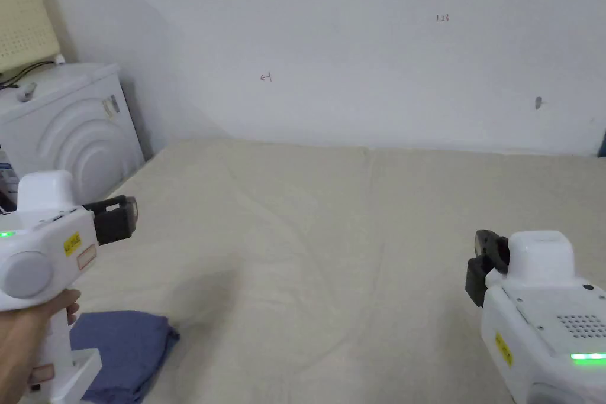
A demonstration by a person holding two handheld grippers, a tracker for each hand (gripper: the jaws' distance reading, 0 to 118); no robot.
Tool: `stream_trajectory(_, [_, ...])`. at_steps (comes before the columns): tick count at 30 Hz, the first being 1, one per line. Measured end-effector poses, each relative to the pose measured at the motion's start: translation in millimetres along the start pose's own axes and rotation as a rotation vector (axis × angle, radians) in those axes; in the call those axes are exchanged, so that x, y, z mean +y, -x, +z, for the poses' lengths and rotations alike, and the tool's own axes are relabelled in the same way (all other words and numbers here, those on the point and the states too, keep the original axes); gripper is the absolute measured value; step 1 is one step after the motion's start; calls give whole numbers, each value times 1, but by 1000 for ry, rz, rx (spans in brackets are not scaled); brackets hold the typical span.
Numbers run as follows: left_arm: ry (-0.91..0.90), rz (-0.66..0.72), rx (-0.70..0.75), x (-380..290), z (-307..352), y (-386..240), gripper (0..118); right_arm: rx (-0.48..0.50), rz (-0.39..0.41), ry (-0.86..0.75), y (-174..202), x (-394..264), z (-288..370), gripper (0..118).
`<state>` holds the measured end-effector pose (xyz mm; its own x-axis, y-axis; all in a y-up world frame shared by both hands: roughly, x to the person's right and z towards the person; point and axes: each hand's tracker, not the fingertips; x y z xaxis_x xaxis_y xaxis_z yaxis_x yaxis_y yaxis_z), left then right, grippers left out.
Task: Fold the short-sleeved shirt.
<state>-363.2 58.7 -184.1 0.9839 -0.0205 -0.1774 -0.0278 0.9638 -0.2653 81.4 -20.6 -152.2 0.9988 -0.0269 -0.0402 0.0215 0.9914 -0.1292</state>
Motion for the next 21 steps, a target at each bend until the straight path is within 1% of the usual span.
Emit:
stream_trajectory(3, [-148, -24, -37, 8, 30, -40, 86, -29, 5, -52, -17, 17, 17, 0])
stream_trajectory(6, [-224, -24, -84, 6, 50, -78, 86, -59, 13, -97, -32, 32, 37, 0])
stream_trajectory(8, [-288, -40, -102, 1, 62, -103, 86, -57, 4, -115, -44, 40, 48, 0])
stream_trajectory(12, [-331, -18, -166, -16, 67, -144, 86, -92, 5, -149, -65, 49, 66, 0])
stream_trajectory(15, [-348, -44, -203, -31, 68, -175, 85, -125, 28, -171, -76, 50, 77, 0])
stream_trajectory(16, [-346, -50, -227, -35, 69, -183, 83, -139, 36, -175, -78, 50, 80, 0])
stream_trajectory(17, [-339, -44, -260, -39, 68, -190, 75, -147, 39, -175, -80, 49, 84, 0])
stream_trajectory(19, [-318, -62, -280, -46, 66, -208, 65, -167, 43, -185, -84, 47, 90, 0])
stream_trajectory(20, [-315, -62, -300, -49, 66, -214, 48, -178, 48, -186, -87, 45, 90, 0])
stream_trajectory(21, [-312, -69, -324, -53, 66, -219, 24, -190, 55, -187, -89, 43, 92, 0])
